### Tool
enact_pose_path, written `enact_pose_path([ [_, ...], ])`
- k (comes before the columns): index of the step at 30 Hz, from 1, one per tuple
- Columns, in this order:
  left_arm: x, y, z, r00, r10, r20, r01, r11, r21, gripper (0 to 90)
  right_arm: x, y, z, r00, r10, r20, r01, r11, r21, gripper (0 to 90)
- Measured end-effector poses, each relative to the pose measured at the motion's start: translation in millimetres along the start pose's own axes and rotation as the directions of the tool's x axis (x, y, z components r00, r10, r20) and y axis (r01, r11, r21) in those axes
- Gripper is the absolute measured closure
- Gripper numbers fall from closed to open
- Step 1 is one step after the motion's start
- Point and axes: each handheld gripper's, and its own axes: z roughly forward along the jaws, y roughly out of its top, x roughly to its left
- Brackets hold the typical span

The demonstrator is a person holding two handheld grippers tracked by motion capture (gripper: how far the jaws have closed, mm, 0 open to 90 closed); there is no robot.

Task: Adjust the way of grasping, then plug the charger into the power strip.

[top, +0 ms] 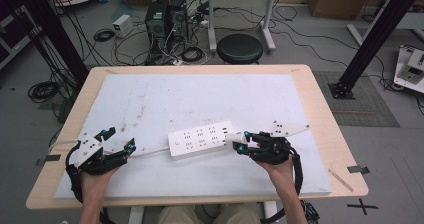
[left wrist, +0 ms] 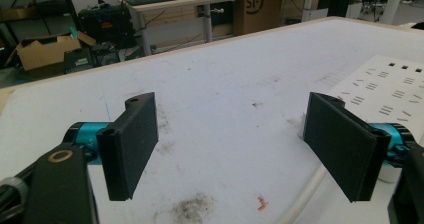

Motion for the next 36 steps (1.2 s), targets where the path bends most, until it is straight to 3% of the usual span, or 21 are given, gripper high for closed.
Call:
enact_pose_path([
  [12, 6.4, -8.4, -0.1, 0.9983, -0.058, -0.008, 0.058, 0.9983, -0.002, 22.1, -5.9, 8.0, -0.6, 0.9997, -0.007, 0.022, 0.006, 1.000, 0.021, 63.3],
  [20, 6.1, -8.5, -0.4, 0.9985, -0.055, -0.003, 0.055, 0.9985, 0.009, 22.1, -8.3, 13.9, 0.6, 0.9993, -0.026, 0.026, 0.025, 0.999, 0.040, 63.3],
  [24, 2.4, -7.4, -3.3, 0.9990, -0.044, 0.001, 0.044, 0.9990, 0.008, 22.1, -13.9, 17.9, 5.0, 0.9989, -0.030, 0.036, 0.027, 0.997, 0.069, 63.3],
  [26, 0.7, -7.3, -3.2, 0.9992, -0.039, 0.009, 0.038, 0.9991, 0.017, 22.1, -17.6, 23.2, 7.7, 0.9972, -0.057, 0.049, 0.052, 0.994, 0.099, 63.3],
  [27, -0.4, -6.9, -2.4, 0.9994, -0.033, 0.011, 0.033, 0.9992, 0.022, 22.1, -19.0, 27.0, 9.2, 0.9960, -0.072, 0.053, 0.064, 0.989, 0.130, 63.3],
  [28, -0.8, -6.7, -2.5, 0.9993, -0.035, 0.011, 0.034, 0.9992, 0.022, 22.1, -22.6, 36.3, 14.3, 0.9917, -0.115, 0.059, 0.102, 0.977, 0.190, 63.3],
  [30, -2.6, -5.9, -3.4, 0.9992, -0.037, 0.012, 0.037, 0.9992, 0.014, 22.2, -24.1, 42.5, 18.0, 0.9901, -0.129, 0.056, 0.112, 0.966, 0.235, 63.3],
  [31, -3.7, -5.6, -4.1, 0.9992, -0.037, 0.013, 0.037, 0.9992, 0.011, 22.3, -25.5, 47.8, 21.3, 0.9880, -0.146, 0.050, 0.128, 0.955, 0.269, 63.3],
  [32, -3.7, -5.6, -4.1, 0.9992, -0.037, 0.013, 0.037, 0.9992, 0.011, 22.5, -25.5, 47.8, 21.3, 0.9880, -0.146, 0.050, 0.128, 0.955, 0.269, 63.3],
  [33, -8.7, -4.6, -6.5, 0.9995, -0.026, 0.019, 0.026, 0.9996, 0.009, 22.9, -28.7, 62.2, 30.1, 0.9783, -0.205, 0.028, 0.182, 0.917, 0.355, 63.3],
  [36, -13.9, -4.0, -8.9, 0.9994, -0.019, 0.028, 0.018, 0.9997, 0.017, 23.1, -34.5, 77.0, 40.8, 0.9665, -0.256, -0.016, 0.238, 0.872, 0.428, 63.3],
])
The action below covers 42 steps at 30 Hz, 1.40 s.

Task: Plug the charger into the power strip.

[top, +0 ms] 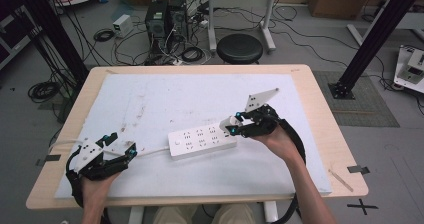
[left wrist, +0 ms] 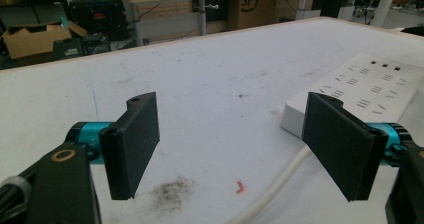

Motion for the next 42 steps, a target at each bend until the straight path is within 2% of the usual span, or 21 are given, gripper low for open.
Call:
enact_pose_path([
  [6, -6.2, 1.5, -5.3, 0.9999, 0.011, 0.001, -0.011, 0.9999, -0.003, 24.0, -8.6, 18.4, 12.3, 0.9953, -0.085, -0.047, 0.089, 0.990, 0.105, 63.3],
  [8, -8.7, 0.8, -8.3, 1.0000, 0.008, -0.005, -0.008, 1.0000, -0.004, 24.0, -9.7, 26.5, 21.9, 0.9891, -0.127, -0.074, 0.137, 0.978, 0.157, 63.3],
  [12, -11.3, -1.2, -12.5, 0.9998, 0.015, -0.009, -0.015, 0.9999, -0.006, 24.3, -11.2, 33.0, 30.6, 0.9779, -0.175, -0.114, 0.194, 0.965, 0.176, 63.3],
  [14, -13.1, -1.8, -16.4, 0.9997, 0.017, -0.016, -0.017, 0.9998, -0.004, 24.5, -13.6, 38.6, 38.7, 0.9682, -0.205, -0.144, 0.232, 0.950, 0.209, 63.3],
  [16, -14.0, -1.8, -17.8, 0.9997, 0.015, -0.019, -0.015, 0.9999, -0.006, 24.6, -13.6, 38.6, 38.7, 0.9682, -0.205, -0.144, 0.232, 0.950, 0.209, 63.3],
  [17, -16.0, -0.6, -21.1, 0.9995, 0.017, -0.027, -0.018, 0.9998, -0.004, 24.7, -15.0, 43.2, 47.0, 0.9554, -0.247, -0.162, 0.281, 0.929, 0.240, 63.4],
  [20, -18.4, 0.0, -24.0, 0.9992, 0.022, -0.034, -0.022, 0.9998, 0.001, 24.7, -15.4, 44.5, 49.2, 0.9530, -0.253, -0.166, 0.289, 0.923, 0.252, 63.3],
  [21, -19.3, -0.1, -25.0, 0.9990, 0.024, -0.037, -0.024, 0.9997, 0.003, 24.8, -17.4, 49.4, 57.5, 0.9480, -0.276, -0.158, 0.312, 0.906, 0.287, 63.4],
  [22, -21.2, -0.9, -27.2, 0.9989, 0.021, -0.042, -0.021, 0.9998, 0.006, 24.8, -19.1, 50.9, 60.6, 0.9459, -0.277, -0.169, 0.317, 0.901, 0.296, 63.4],
  [23, -21.7, -1.2, -27.9, 0.9988, 0.021, -0.044, -0.021, 0.9998, 0.006, 24.9, -21.3, 53.6, 65.2, 0.9372, -0.293, -0.189, 0.340, 0.889, 0.308, 63.4],
  [24, -21.7, -1.2, -27.9, 0.9988, 0.021, -0.044, -0.021, 0.9998, 0.006, 24.9, -21.7, 54.0, 66.5, 0.9367, -0.294, -0.191, 0.341, 0.888, 0.310, 63.4],
  [25, -23.1, -2.1, -30.7, 0.9984, 0.025, -0.050, -0.024, 0.9996, 0.013, 24.9, -23.7, 55.8, 69.1, 0.9298, -0.306, -0.205, 0.359, 0.878, 0.317, 63.4],
  [27, -23.9, -2.7, -33.6, 0.9981, 0.029, -0.055, -0.028, 0.9994, 0.018, 24.9, -25.4, 57.1, 71.1, 0.9236, -0.315, -0.218, 0.373, 0.872, 0.316, 63.4],
  [29, -24.2, -3.2, -36.3, 0.9977, 0.028, -0.062, -0.027, 0.9995, 0.015, 25.0, -26.8, 58.5, 73.5, 0.9135, -0.328, -0.241, 0.395, 0.858, 0.328, 63.4],
  [31, -24.1, -3.3, -38.0, 0.9976, 0.028, -0.064, -0.026, 0.9995, 0.019, 25.0, -27.3, 58.7, 74.6, 0.9112, -0.332, -0.244, 0.400, 0.854, 0.331, 63.4],
  [32, -23.7, -3.5, -40.7, 0.9970, 0.029, -0.072, -0.028, 0.9995, 0.016, 25.1, -28.6, 59.4, 76.5, 0.9052, -0.345, -0.248, 0.416, 0.841, 0.347, 63.4],
  [33, -23.7, -3.7, -41.9, 0.9969, 0.027, -0.073, -0.026, 0.9995, 0.016, 25.1, -29.5, 59.8, 77.2, 0.9025, -0.348, -0.254, 0.421, 0.835, 0.354, 63.4],
  [36, -24.0, -4.0, -44.1, 0.9958, 0.029, -0.087, -0.028, 0.9995, 0.016, 25.1, -32.4, 59.7, 80.1, 0.8954, -0.355, -0.269, 0.435, 0.826, 0.359, 63.4],
  [39, -24.5, -4.3, -46.1, 0.9954, 0.027, -0.091, -0.026, 0.9995, 0.017, 25.2, -32.8, 59.6, 80.9, 0.8967, -0.354, -0.265, 0.433, 0.826, 0.360, 63.4],
  [41, -24.8, -4.5, -47.9, 0.9950, 0.029, -0.096, -0.027, 0.9995, 0.016, 25.1, -33.6, 59.8, 82.0, 0.8922, -0.359, -0.274, 0.441, 0.823, 0.358, 63.4],
  [42, -24.8, -4.7, -49.8, 0.9943, 0.032, -0.101, -0.030, 0.9993, 0.022, 25.2, -33.8, 59.6, 88.0, 0.8793, -0.374, -0.295, 0.466, 0.802, 0.373, 63.4],
])
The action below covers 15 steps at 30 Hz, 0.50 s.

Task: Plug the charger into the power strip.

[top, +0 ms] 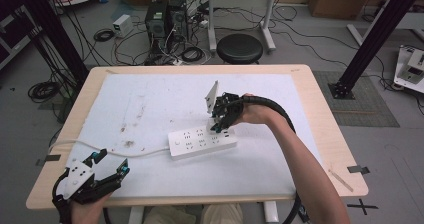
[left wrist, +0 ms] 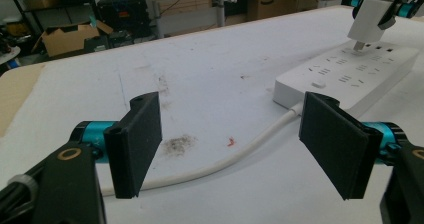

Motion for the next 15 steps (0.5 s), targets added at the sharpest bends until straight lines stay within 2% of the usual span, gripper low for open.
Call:
enact_pose_path([
  [11, -1.1, -1.8, -0.7, 1.0000, 0.000, -0.010, 0.000, 1.0000, 0.005, 25.2, -2.4, -0.4, 5.0, 0.9998, -0.020, -0.004, 0.020, 1.000, 0.010, 63.4],
  [12, -2.1, -1.1, 0.3, 1.0000, 0.002, -0.007, -0.002, 1.0000, 0.004, 25.1, -2.1, 2.0, 6.1, 0.9986, -0.052, -0.002, 0.052, 0.999, 0.015, 63.5],
  [15, -2.3, -0.8, 0.7, 1.0000, 0.003, -0.005, -0.003, 1.0000, 0.002, 25.2, -2.3, 2.9, 6.7, 0.9985, -0.054, -0.004, 0.054, 0.998, 0.016, 63.5],
])
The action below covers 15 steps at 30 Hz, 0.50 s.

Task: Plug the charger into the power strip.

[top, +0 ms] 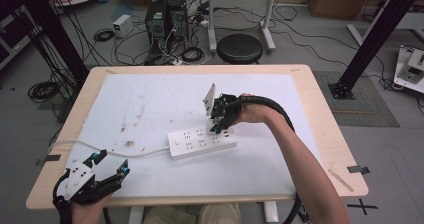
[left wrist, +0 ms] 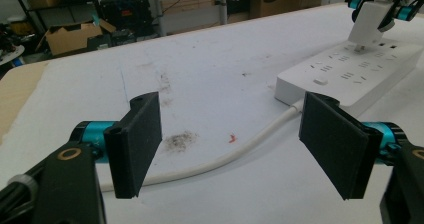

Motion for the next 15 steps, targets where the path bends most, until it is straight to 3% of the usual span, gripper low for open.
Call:
enact_pose_path([
  [10, -0.7, 0.4, -3.0, 1.0000, 0.005, 0.002, -0.005, 1.0000, 0.001, 25.3, -8.1, 3.2, 1.5, 0.9987, -0.009, -0.050, 0.009, 1.000, 0.010, 63.7],
  [15, -0.2, 0.5, -4.8, 1.0000, 0.002, -0.001, -0.002, 1.0000, -0.003, 25.4, -8.4, 1.9, 1.9, 0.9986, -0.013, -0.052, 0.013, 1.000, -0.004, 63.6],
])
